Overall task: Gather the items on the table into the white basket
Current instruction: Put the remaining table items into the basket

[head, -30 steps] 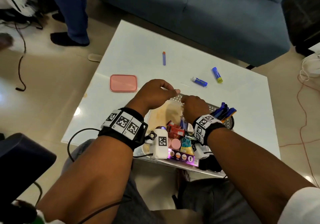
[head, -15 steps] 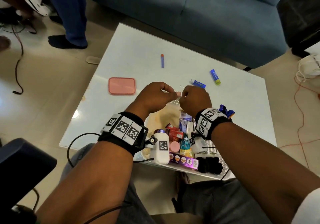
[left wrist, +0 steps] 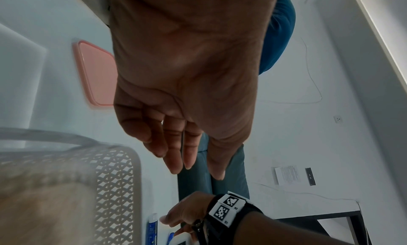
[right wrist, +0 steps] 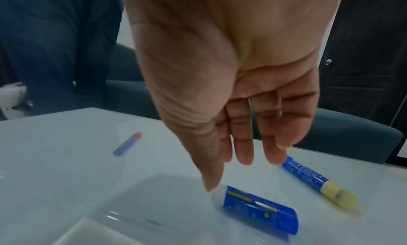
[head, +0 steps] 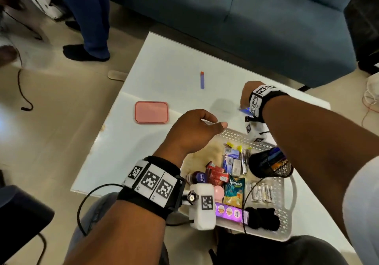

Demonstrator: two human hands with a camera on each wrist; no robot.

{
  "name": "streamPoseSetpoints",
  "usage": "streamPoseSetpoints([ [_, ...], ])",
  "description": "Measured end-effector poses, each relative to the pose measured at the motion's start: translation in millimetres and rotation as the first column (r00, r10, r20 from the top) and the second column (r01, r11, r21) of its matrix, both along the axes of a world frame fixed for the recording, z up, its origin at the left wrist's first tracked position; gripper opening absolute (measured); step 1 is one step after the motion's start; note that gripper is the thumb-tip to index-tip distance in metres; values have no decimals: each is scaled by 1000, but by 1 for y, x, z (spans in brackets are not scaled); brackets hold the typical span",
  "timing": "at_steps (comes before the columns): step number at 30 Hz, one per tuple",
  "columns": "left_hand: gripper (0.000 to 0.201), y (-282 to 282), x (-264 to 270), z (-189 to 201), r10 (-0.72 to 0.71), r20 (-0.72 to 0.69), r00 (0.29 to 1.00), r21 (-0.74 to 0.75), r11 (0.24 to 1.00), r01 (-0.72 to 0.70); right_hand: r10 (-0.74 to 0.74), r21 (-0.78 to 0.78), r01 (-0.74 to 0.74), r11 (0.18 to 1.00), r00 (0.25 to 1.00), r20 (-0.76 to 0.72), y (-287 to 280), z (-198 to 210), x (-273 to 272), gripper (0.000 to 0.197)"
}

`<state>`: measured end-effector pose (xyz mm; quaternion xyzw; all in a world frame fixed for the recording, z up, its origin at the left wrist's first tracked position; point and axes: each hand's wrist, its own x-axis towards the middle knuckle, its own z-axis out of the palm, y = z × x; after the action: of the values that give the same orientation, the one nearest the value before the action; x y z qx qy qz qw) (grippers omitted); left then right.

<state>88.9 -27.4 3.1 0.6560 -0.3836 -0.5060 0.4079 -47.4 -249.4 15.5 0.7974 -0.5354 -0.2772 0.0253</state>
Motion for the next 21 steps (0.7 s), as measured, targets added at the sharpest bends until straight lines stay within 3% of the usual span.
streamPoseSetpoints([
  [4,31,1,0,-1,-9,5,1000,26,1000,8,82,-3,-84,996,982,-169,-5,-1,-5,41],
  [9,32,0,-3,0,-31,7,999,52,998,31,91,24,-88,996,985,-144,-20,-20,-6,42],
  [15,31,-3,-5,-2,-42,5,999,74,996,42,163,112,-140,984,958,-235,-37,-33,-9,19],
  [18,30,-3,-5,-3,-48,2,999,77,996,47,37,62,-26,998,983,-182,-63,-36,-12,35],
  [21,30,-3,-4,-5,-54,14,998,82,995,53,-99,-15,98,995,990,-101,-83,-33,-20,35],
])
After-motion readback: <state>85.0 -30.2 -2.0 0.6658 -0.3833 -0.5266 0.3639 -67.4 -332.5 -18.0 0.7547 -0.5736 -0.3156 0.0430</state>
